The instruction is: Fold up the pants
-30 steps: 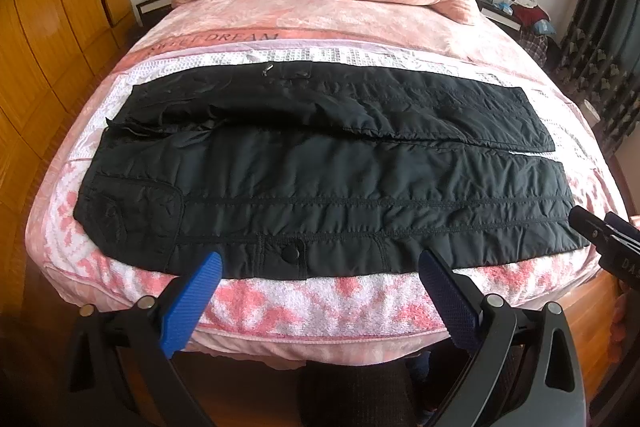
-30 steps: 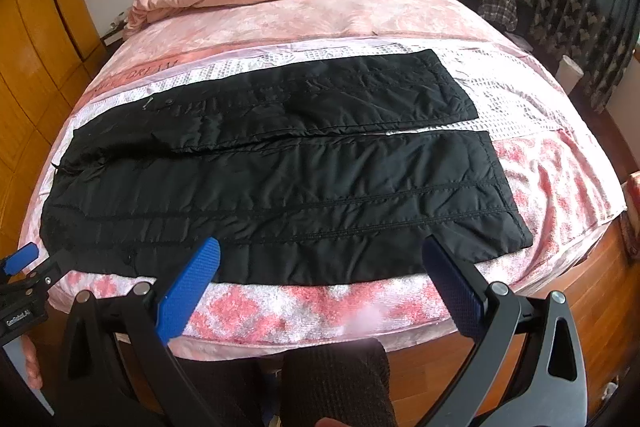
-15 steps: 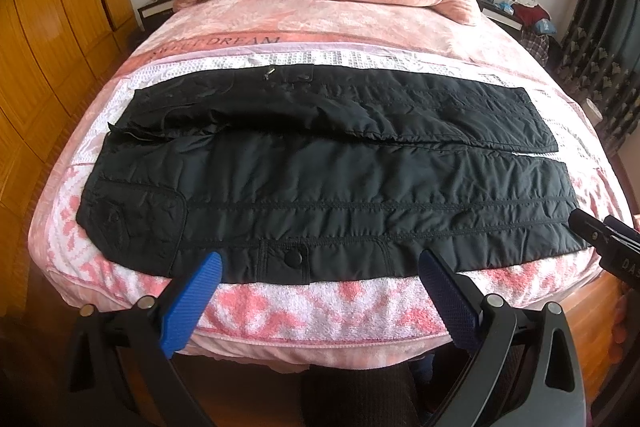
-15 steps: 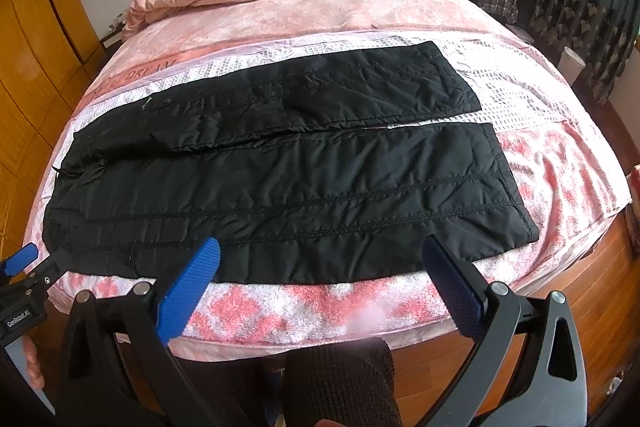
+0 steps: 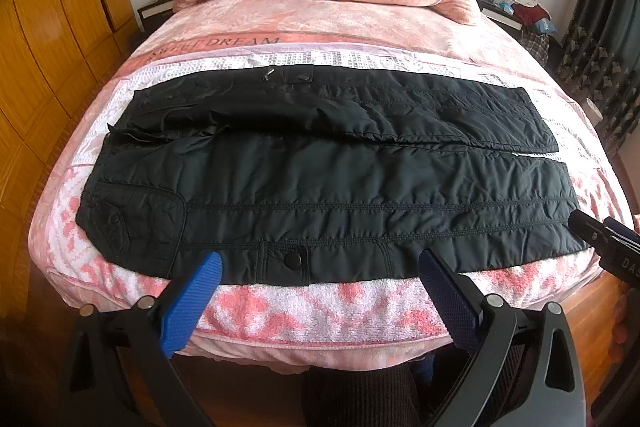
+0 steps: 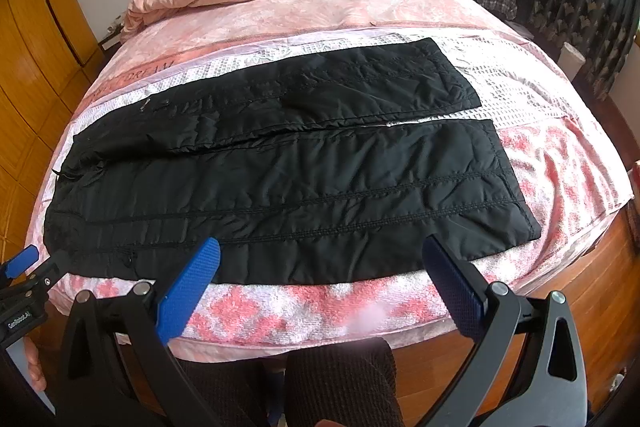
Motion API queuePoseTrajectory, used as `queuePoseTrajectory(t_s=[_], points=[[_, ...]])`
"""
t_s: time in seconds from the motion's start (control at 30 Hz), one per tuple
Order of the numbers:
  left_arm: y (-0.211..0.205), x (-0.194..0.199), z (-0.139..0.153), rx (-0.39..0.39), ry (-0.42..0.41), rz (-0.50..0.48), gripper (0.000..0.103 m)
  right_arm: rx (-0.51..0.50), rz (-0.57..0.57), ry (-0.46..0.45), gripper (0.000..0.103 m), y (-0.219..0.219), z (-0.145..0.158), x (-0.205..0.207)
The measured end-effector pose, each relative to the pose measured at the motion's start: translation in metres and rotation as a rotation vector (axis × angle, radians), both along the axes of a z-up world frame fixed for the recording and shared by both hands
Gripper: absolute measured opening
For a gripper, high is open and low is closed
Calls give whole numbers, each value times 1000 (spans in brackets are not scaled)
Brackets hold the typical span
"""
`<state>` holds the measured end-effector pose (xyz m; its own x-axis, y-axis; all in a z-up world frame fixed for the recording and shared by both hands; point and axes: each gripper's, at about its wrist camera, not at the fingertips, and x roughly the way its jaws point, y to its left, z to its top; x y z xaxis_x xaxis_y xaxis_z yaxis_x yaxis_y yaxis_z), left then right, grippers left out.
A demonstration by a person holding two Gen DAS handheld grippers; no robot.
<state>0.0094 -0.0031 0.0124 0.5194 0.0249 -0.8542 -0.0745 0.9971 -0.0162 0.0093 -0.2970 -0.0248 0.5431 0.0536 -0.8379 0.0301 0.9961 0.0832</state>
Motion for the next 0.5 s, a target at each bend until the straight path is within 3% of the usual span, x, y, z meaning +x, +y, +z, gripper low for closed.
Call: queuePoseTrajectory(t_s=[0.5], points=[[1, 1, 0, 1, -3, 0, 99, 20, -9, 5, 101, -2, -1, 1]])
